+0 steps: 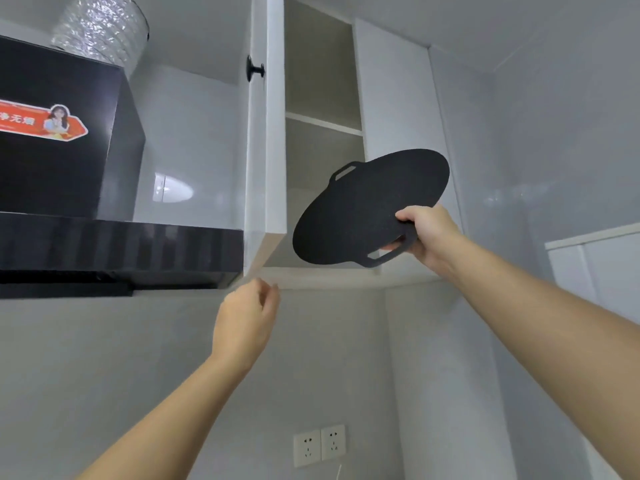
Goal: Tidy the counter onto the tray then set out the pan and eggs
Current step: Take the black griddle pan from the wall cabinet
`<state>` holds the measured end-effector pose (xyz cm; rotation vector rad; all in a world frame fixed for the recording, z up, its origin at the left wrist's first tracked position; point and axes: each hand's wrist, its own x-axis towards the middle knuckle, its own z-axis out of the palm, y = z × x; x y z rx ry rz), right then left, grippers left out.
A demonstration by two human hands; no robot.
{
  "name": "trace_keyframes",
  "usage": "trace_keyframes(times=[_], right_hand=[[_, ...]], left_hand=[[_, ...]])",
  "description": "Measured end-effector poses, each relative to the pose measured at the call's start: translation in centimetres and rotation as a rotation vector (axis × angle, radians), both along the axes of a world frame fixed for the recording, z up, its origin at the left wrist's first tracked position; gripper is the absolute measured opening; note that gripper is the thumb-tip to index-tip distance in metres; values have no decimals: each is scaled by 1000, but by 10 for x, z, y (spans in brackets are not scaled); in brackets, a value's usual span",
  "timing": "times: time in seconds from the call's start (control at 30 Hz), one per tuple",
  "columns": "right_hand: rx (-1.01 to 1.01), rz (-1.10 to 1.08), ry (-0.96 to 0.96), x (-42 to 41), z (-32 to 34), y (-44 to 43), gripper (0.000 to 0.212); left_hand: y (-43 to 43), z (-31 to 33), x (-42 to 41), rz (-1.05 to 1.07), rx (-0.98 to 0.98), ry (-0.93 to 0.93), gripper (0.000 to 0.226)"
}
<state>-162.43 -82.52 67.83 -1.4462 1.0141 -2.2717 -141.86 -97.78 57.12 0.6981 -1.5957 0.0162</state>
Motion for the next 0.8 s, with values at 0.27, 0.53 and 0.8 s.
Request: trace_keyframes(times=[0.27, 0.53, 0.8], right_hand=[[4, -60, -261, 14, -64, 38, 23], [83, -35, -366, 15, -113, 65, 31], [181, 43, -480, -7, -144, 44, 29]], left_hand=[[59, 32, 36, -177, -386, -69, 79], [73, 51, -7, 71, -520, -248, 75], [49, 61, -75, 429, -652, -528, 77]])
